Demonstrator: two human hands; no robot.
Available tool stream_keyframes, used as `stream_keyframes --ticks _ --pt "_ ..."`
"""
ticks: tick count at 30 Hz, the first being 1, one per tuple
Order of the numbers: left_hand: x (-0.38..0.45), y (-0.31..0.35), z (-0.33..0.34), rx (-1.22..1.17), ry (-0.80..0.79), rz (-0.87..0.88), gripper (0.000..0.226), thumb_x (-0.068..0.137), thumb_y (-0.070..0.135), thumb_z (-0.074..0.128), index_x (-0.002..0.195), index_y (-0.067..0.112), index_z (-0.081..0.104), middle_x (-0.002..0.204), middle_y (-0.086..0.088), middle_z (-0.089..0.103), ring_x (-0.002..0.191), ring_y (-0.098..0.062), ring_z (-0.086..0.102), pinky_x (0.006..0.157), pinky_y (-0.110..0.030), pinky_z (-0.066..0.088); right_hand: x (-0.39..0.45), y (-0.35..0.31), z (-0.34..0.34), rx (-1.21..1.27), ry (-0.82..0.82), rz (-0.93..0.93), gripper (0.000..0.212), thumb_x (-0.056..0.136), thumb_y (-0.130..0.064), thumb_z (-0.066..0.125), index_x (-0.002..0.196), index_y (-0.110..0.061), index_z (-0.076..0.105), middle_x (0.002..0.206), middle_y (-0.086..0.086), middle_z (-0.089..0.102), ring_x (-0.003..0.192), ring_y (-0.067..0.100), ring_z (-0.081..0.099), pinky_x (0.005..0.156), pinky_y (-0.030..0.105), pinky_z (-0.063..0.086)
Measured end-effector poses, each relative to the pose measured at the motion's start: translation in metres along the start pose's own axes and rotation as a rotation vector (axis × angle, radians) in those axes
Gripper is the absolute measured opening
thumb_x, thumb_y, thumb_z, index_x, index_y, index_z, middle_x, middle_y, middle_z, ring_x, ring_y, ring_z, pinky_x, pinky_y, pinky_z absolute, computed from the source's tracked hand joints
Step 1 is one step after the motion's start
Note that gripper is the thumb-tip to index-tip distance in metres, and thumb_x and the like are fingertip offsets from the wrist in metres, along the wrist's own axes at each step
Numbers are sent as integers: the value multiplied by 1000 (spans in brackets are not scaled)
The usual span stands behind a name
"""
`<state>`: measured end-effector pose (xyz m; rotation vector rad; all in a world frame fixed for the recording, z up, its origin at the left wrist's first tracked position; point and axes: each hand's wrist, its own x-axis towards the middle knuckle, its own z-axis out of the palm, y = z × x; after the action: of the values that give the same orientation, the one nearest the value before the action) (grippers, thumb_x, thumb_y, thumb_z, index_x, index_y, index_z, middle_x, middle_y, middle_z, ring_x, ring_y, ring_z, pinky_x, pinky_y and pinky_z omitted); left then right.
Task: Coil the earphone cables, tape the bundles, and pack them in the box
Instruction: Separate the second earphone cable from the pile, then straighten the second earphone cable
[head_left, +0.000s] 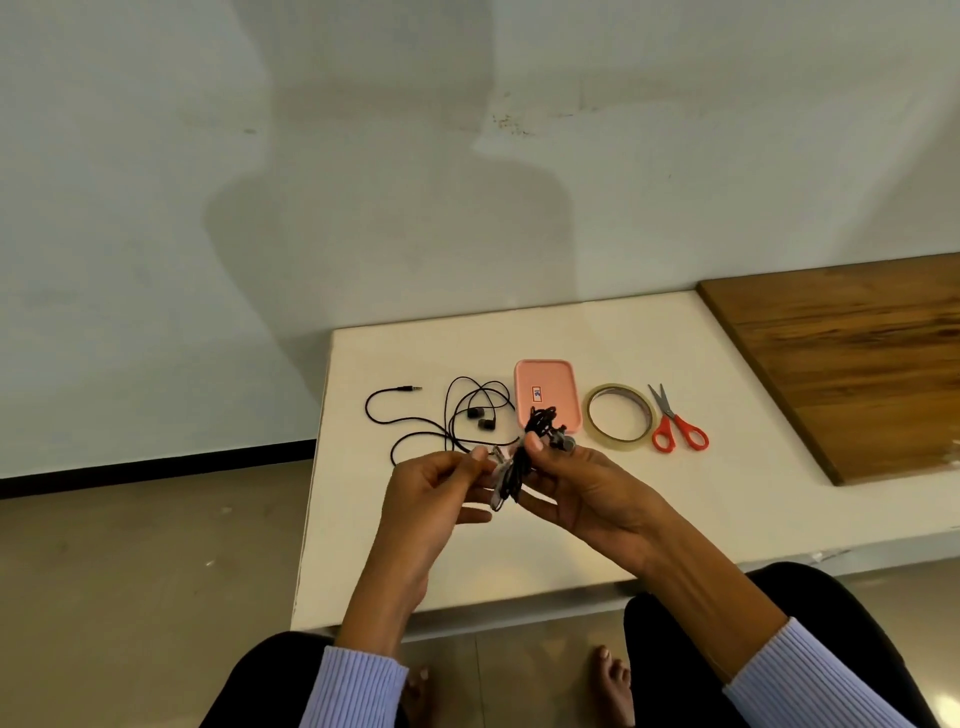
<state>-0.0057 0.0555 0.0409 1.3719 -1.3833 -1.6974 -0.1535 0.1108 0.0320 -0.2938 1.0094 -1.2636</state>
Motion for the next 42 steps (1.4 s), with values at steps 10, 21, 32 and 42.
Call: stream_keyframes --ticks 10,21,32,42 --pt "19 -9 -50 -128 419 30 19 94 17 56 82 10 69 81 -6 72 76 -17 69 63 -26 55 26 20 19 -698 188 -131 27 71 -24 80 78 -3 66 79 11 72 71 14 70 59 22 55" --pt "28 -16 -94 -145 530 62 18 93 16 55 80 12 67 81 -4 70 73 -13 67 63 -23 54 120 96 79 -1442 222 -293 31 70 -39 80 77 -18 58 78 -2 63 74 17 61 66 32 51" --pt "33 -19 -108 -183 567 49 17 94 17 56 89 8 69 85 -7 71 76 -15 68 58 -19 52 146 99 101 -1607 253 -362 50 72 -56 71 94 -12 59 89 3 64 76 18 55 60 29 39" --pt "36 -18 -106 -177 521 22 16 93 17 57 85 9 68 82 -5 70 73 -12 66 51 -12 50 149 37 41 -1532 428 -494 19 87 -31 63 95 -13 63 98 4 65 92 21 58 71 31 46"
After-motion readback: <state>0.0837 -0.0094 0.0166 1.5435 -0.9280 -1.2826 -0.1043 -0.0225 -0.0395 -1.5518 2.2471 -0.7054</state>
